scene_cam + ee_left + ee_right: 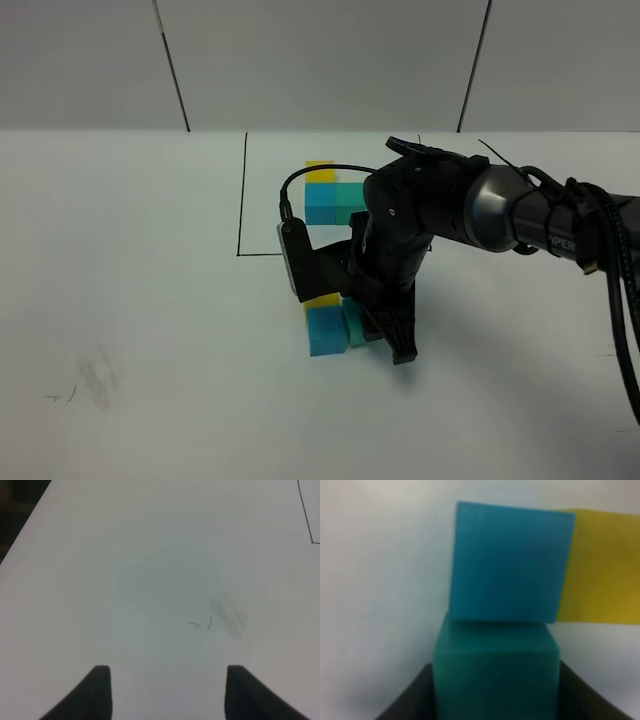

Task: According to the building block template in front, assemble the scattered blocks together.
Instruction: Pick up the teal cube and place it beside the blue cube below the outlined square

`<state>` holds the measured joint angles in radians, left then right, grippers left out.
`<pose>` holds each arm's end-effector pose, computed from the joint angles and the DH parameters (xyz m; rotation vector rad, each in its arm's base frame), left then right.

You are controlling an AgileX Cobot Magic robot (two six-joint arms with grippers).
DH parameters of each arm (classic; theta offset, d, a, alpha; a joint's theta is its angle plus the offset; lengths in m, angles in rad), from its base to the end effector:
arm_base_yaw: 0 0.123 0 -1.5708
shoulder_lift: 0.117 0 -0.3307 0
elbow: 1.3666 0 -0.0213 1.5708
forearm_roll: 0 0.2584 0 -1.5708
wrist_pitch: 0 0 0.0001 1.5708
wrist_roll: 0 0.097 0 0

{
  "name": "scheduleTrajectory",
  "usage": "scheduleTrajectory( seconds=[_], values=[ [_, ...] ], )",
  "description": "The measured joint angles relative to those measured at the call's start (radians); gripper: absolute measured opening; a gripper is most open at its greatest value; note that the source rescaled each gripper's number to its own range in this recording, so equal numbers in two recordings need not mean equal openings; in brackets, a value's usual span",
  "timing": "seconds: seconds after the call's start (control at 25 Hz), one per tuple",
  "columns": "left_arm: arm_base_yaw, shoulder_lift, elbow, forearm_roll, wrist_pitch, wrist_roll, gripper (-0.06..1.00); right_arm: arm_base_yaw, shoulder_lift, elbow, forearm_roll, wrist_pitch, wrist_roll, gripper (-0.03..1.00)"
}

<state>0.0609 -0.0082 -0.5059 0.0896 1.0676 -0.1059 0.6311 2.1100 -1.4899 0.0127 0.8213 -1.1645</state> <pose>-0.0417 0.0051 0.2792 -0.1747 2.0272 0.0788 0.3676 0.2697 0.1773 -2.2835 1.8346 -0.0695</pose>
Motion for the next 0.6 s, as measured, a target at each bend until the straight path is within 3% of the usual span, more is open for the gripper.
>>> scheduleTrajectory(
  seconds=[0.6],
  values=[
    [0.0,0.0,0.0,0.0,0.0,-0.001,0.12,0.002,0.049,-0.045,0.014,0.027,-0.004,0.29]
  ],
)
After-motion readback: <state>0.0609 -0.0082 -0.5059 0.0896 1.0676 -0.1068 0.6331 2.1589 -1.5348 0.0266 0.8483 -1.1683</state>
